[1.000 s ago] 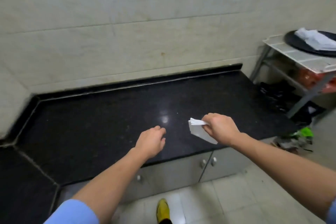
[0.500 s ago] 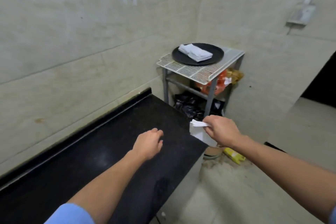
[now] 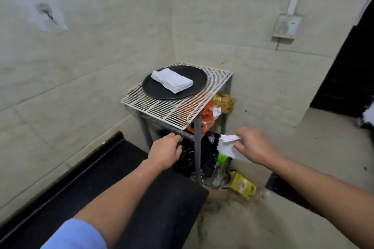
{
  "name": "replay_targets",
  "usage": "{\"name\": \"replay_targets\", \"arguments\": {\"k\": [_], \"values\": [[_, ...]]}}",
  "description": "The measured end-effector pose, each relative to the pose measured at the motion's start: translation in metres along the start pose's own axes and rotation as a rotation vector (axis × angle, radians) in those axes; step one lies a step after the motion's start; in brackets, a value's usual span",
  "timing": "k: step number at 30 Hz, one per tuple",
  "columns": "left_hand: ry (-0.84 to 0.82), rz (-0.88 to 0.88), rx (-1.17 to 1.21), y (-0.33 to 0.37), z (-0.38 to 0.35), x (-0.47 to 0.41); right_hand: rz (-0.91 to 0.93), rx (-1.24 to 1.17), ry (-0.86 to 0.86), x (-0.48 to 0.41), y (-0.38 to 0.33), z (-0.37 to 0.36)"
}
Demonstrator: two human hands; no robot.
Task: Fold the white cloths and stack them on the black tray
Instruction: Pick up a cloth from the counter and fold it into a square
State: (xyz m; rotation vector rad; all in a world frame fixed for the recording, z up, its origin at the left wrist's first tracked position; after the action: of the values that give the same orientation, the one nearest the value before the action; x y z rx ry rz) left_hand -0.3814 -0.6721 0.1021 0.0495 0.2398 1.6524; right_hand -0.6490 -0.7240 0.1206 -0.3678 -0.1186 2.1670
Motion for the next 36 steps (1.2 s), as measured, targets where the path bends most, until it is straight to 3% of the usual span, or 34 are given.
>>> {"name": "replay_targets", "arguments": {"k": [10,23,36], "values": [[0.179,0.32,0.1,0.038,0.001,-0.124,0.307,-0.015,0.101,-0.165,0.092,0.056],[0.313,0.541,0.014,-0.019,0.007,-0.233,0.543,-0.109,0.156,-0.392,0.05,0.038],[0.36,0.703,0.07,-0.06,-0.036,-0.285,0.642,-0.277,-0.204,-0.548,-0.001,-0.037]]}}
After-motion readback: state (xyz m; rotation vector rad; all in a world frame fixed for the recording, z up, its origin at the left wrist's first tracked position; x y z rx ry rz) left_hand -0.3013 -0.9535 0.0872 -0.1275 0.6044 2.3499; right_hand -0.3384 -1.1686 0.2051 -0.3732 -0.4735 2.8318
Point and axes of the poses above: each hand's wrist, its own x-axis away from the middle knuckle, its own z-axis out of the back of the hand, y = z × x, the point moved 3 cm from there along -x, towards the middle knuckle, and after that the axes turned 11 degrees about z, right-handed, at the moved point
